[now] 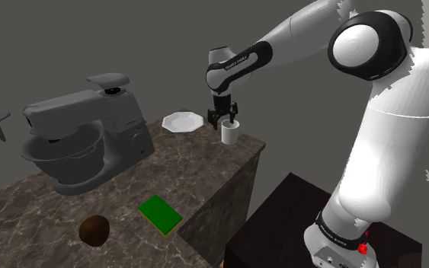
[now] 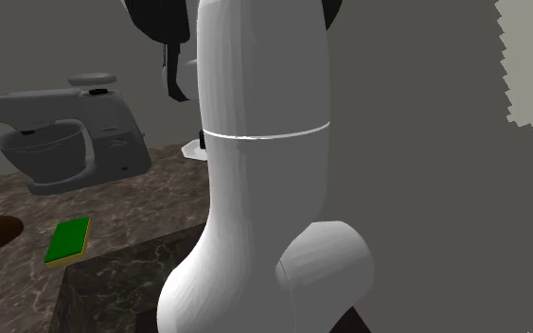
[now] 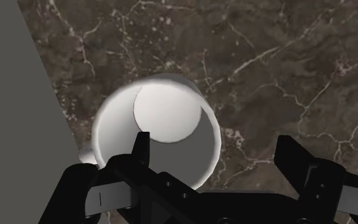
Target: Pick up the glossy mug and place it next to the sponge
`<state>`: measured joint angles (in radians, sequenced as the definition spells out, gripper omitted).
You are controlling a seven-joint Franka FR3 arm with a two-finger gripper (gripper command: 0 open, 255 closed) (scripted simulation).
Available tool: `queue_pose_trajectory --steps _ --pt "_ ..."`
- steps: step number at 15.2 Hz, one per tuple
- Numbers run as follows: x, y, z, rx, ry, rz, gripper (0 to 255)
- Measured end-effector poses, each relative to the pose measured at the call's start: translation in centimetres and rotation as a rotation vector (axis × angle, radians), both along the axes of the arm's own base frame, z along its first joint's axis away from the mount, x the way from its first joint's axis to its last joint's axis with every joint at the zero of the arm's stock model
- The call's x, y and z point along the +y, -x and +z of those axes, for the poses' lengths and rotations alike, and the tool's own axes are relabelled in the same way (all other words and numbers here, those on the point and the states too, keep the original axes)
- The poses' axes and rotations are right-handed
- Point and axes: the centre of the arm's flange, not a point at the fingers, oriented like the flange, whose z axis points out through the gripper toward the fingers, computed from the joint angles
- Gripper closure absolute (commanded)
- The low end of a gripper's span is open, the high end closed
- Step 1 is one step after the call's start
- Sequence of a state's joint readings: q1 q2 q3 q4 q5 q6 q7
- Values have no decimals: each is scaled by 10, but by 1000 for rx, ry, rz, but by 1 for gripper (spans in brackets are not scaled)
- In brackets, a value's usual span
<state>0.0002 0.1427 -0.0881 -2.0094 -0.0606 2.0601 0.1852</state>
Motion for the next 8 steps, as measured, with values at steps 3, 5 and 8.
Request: queue_pose_trajectory --steps 3,5,8 --pt "0 2 -15 0 0 0 0" --pt "0 2 -18 0 0 0 0" --pt "0 2 -19 0 0 0 0"
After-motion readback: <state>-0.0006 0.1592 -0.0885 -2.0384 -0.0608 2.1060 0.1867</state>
